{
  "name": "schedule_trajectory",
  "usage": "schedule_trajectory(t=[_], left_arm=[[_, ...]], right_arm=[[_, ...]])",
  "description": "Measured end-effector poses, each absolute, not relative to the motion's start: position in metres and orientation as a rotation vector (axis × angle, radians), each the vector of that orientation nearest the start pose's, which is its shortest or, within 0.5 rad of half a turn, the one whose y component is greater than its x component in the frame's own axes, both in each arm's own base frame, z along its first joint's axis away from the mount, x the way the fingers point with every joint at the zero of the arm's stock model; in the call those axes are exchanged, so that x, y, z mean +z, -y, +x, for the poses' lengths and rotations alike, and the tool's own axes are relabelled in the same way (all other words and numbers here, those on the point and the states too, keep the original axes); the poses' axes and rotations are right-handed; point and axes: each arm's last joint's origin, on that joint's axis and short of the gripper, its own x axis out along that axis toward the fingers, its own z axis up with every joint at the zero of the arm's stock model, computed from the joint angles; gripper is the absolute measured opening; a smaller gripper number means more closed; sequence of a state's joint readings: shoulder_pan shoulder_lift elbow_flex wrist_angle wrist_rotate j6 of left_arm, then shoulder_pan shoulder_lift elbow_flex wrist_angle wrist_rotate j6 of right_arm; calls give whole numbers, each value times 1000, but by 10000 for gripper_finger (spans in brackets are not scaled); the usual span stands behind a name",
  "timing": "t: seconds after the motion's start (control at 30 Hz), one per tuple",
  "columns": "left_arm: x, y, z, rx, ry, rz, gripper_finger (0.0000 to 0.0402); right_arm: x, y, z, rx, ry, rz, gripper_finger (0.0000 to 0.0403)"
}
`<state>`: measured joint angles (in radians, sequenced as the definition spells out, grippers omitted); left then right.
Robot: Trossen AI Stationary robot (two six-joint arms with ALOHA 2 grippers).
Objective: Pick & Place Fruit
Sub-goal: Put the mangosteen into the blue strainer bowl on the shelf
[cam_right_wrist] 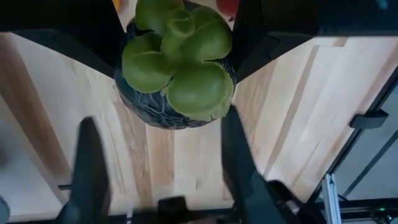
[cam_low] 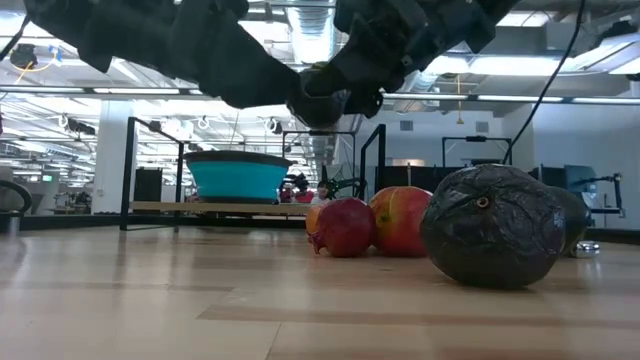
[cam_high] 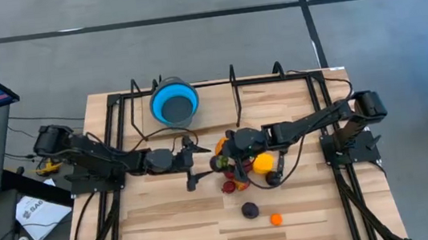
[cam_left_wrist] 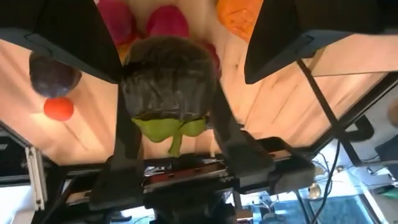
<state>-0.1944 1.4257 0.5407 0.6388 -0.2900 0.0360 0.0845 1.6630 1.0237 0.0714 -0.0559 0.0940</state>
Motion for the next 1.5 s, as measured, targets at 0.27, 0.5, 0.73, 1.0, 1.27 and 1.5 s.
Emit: schedule_trajectory(t=[0.27,0.5,0.73,1.0,1.27,1.5], left_arm=[[189,45,276,91,-210,38,315],[189,45,276,89,-204,47,309],[189,45,276,61,-204,45,251],[189,43,277,22,-206,39,187],[189,42,277,18,-214,42,191],[187,42,277,15,-227,45,192]], right_arm=[[220,-32,359,115,-526,84,235],[220,-32,360,115,-519,85,235],[221,-32,360,116,-508,85,241],[221,-32,360,113,-505,88,260],[220,-32,359,110,-531,84,262],[218,-31,357,103,-578,83,262]])
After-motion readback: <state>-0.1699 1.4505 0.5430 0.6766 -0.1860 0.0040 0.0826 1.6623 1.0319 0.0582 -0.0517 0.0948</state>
